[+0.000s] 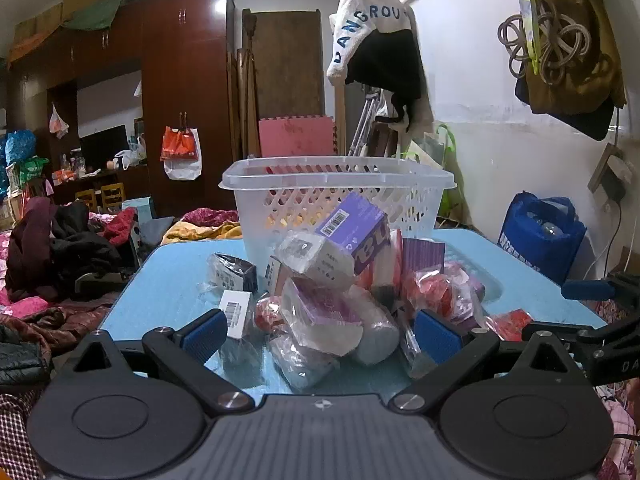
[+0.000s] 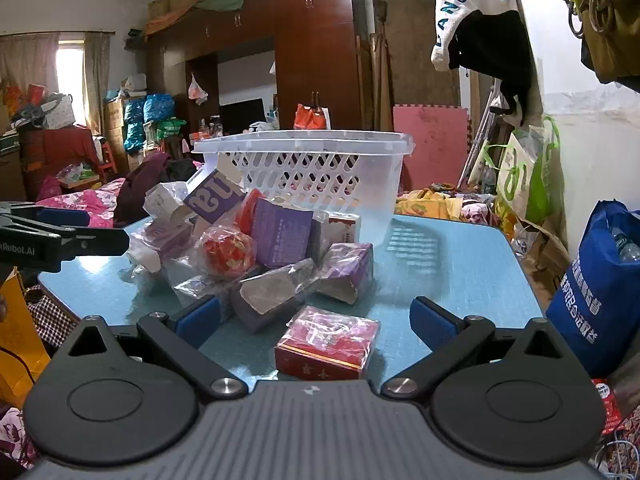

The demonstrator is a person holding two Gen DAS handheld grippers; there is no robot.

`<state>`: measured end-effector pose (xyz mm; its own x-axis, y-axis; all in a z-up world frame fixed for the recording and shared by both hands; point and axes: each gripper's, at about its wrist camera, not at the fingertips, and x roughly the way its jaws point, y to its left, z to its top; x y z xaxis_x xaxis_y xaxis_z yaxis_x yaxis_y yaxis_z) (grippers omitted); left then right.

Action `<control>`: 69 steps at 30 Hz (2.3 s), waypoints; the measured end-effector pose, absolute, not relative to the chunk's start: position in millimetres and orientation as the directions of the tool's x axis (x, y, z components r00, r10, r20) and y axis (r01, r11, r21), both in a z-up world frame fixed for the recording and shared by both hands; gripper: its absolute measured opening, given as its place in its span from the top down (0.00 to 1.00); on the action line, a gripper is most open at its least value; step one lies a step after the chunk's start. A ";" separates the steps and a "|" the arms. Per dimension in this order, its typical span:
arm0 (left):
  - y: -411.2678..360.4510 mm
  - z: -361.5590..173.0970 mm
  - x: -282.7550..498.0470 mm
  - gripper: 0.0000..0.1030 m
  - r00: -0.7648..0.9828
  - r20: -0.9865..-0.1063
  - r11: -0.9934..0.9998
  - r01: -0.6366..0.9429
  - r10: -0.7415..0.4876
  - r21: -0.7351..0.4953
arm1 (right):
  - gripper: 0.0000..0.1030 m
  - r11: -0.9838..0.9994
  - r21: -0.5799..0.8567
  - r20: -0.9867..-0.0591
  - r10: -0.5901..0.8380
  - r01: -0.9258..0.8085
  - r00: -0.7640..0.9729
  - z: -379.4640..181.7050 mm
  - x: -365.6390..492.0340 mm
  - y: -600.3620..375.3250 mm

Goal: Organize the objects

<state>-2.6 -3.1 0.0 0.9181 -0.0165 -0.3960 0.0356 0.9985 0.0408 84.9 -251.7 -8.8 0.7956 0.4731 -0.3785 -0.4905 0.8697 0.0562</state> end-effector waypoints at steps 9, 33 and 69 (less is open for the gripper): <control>-0.7 -1.7 -1.8 0.02 0.920 -0.393 0.999 0.014 0.002 0.036 | 0.00 0.870 0.057 -0.383 0.472 -0.489 0.794 -10.6 86.3 -252.1; 2.0 -3.7 0.9 0.02 0.915 -0.401 0.999 0.039 -0.035 0.002 | 0.00 0.871 0.045 -0.387 0.466 -0.489 0.795 -12.7 85.5 -253.3; 58.0 -0.2 5.3 0.00 0.959 -0.269 0.993 -0.106 0.091 -0.043 | 0.00 0.873 0.064 -0.345 0.474 -0.484 0.810 -25.8 90.2 -255.5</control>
